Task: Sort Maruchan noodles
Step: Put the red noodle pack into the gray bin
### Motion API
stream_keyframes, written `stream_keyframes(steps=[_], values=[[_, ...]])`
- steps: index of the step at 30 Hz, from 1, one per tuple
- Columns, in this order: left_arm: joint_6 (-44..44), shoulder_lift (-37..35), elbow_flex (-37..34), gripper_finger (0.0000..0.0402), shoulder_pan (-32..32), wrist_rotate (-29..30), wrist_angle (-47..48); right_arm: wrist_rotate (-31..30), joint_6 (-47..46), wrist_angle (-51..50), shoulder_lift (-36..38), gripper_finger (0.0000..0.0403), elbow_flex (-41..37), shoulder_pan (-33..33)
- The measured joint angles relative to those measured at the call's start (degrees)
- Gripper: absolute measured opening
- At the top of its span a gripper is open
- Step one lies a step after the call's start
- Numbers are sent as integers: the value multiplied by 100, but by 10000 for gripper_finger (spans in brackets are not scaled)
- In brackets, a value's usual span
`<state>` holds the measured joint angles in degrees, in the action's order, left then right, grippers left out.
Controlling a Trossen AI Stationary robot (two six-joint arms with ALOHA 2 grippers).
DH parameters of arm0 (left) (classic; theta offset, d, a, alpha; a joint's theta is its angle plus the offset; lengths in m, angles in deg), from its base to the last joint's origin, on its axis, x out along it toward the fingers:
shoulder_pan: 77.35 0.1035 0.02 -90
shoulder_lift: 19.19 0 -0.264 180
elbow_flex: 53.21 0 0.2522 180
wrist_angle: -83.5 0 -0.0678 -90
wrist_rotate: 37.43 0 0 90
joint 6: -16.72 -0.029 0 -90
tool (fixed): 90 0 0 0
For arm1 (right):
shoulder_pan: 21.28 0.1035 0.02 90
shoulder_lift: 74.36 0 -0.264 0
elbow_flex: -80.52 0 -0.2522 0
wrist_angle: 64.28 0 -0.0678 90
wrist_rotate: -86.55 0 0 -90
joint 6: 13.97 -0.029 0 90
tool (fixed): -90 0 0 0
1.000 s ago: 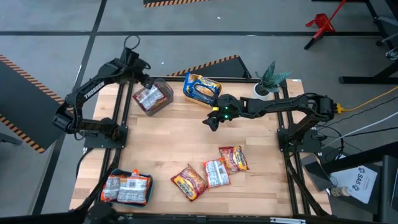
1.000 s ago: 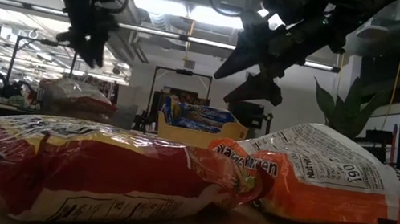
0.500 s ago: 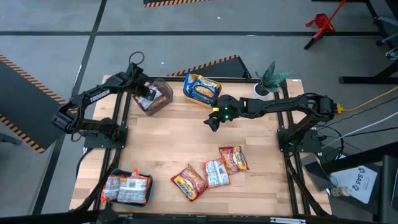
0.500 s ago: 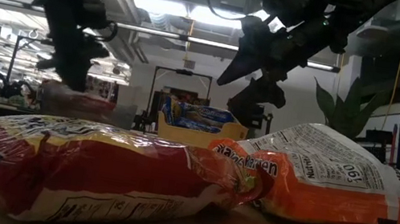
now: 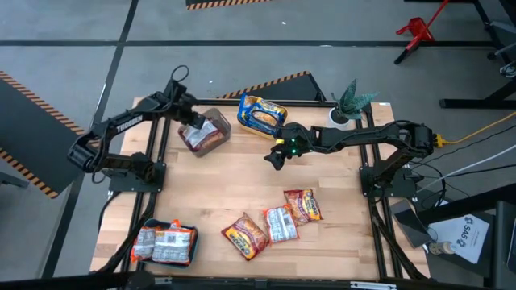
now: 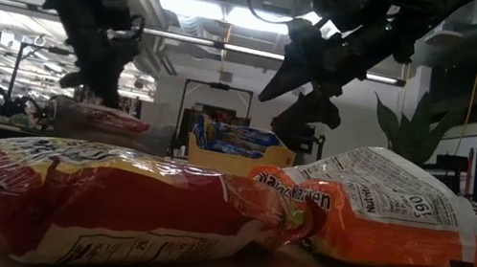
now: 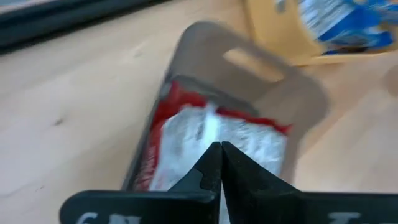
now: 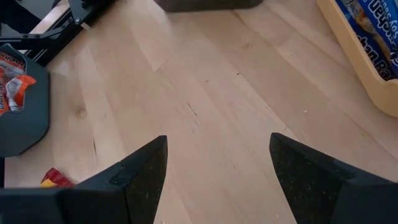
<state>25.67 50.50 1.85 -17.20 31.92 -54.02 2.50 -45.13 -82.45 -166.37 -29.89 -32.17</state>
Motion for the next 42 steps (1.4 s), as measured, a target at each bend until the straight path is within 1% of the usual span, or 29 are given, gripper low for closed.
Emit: stream_keyframes(steps=[3, 5, 8, 11, 14, 16, 18, 21, 27, 29, 33, 35, 37, 39, 40, 42], values=[[10, 0, 233, 1, -119, -224, 49, 0, 0, 0, 0, 269, 0, 0], [10, -8, 277, 1, -327, -197, 29, 0, 0, -2, 0, 269, 0, 0], [104, -4, 167, 1, -793, 105, 14, 0, 0, -4, 0, 269, 0, 0], [137, -4, -19, 1, -1235, 527, -126, 1, 0, -4, 0, 269, 0, 0], [292, -4, -352, 1, -1536, 975, -302, 1, 0, -4, 0, 269, 0, 0], [474, -4, -600, 0, -1653, 1068, -540, 2, 0, -4, 0, 269, 0, 0], [669, -7, -739, 0, -1700, 980, -677, 14, 0, -4, 0, 269, 0, -2], [799, -4, -712, 0, -1749, 687, -636, 41, 0, -4, 0, 269, 0, 0], [1023, -56, -107, 0, -1944, 189, -483, 69, -2, -7, 0, 269, 0, -2], [977, -143, 145, 0, -2007, 268, -425, 104, -7, -4, 0, 269, 0, -1], [848, -303, 277, 0, -2059, 1060, -386, 135, -42, -27, 0, 269, 0, 0], [893, -308, 257, 0, -2025, 1035, -403, 274, -130, -111, 0, 269, 0, 0], [900, -306, 223, 0, -2093, 526, -477, 337, -205, -391, 0, 269, 0, 0], [1099, -306, 222, 0, -2321, 34, -749, 358, -203, -861, 0, 269, 0, 0], [1295, -306, 222, 0, -2494, -28, -927, 360, -194, -1151, 0, 269, 0, 2], [1744, -306, 222, 0, -2878, 138, -1322, 337, -151, -1759, 0, 269, 0, 2]])
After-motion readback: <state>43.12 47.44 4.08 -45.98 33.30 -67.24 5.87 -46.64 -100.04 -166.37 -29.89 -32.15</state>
